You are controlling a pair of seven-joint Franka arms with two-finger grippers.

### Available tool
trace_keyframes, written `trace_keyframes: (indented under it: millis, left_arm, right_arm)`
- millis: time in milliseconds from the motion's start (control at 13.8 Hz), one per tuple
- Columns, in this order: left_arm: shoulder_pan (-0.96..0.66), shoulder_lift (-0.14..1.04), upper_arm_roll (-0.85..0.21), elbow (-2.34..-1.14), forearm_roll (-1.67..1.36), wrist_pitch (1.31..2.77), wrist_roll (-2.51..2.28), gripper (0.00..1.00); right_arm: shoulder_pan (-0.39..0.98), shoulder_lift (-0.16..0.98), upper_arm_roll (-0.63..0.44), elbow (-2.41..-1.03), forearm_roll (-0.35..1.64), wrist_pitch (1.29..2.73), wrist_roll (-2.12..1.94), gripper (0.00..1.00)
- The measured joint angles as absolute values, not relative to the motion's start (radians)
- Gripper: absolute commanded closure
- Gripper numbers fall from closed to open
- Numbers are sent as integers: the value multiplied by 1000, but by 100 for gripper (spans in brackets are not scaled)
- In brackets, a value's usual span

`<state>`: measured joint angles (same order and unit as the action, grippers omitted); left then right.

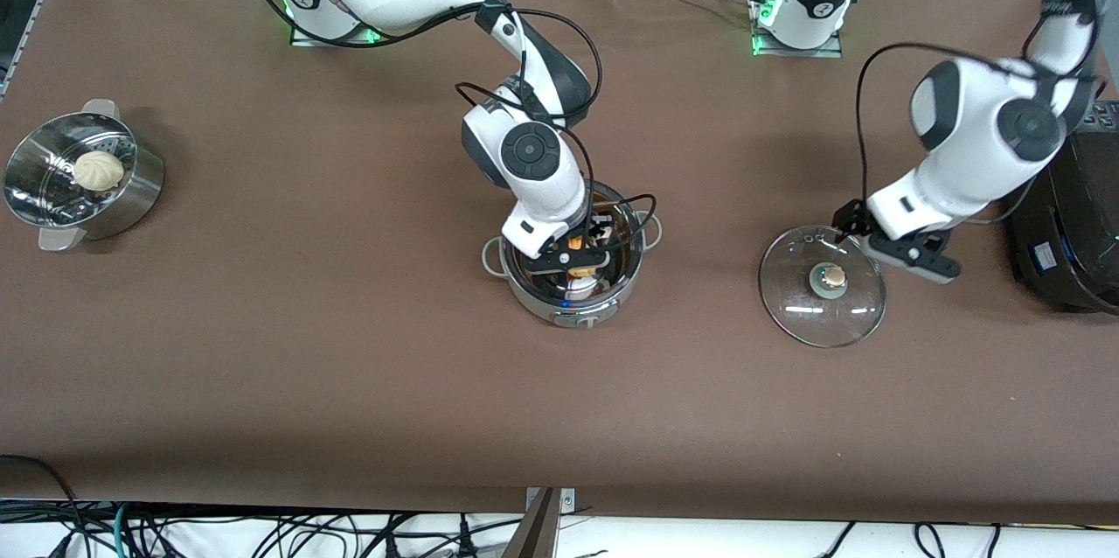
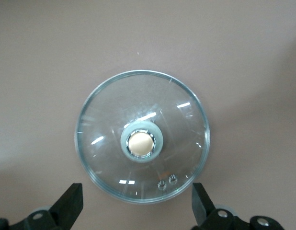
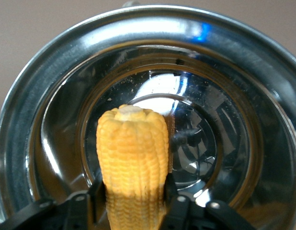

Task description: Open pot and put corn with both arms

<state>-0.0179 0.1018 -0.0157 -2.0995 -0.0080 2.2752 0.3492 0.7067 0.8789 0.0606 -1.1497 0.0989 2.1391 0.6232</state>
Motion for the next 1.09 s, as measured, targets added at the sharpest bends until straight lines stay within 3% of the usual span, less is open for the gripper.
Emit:
trace_keyframes:
  millis: [291, 508, 654, 1089]
  left_arm:
    - [-17, -130, -4, -2077, -6, 2053, 349, 0]
    - [-16, -210, 6, -1897, 18, 1716, 347, 0]
    - [-15, -218, 23, -1786, 24, 1577, 341, 0]
    - [-13, -170, 72, -1738, 24, 1524, 299, 0]
  right_arm:
    - [706, 879, 57, -1145, 98, 2146, 621, 0]
    - [700, 862, 45, -1117, 96, 2138, 606, 0]
    - [677, 805, 26, -1094, 96, 2063, 582, 0]
    - [434, 558, 5, -1085, 95, 1655, 351, 0]
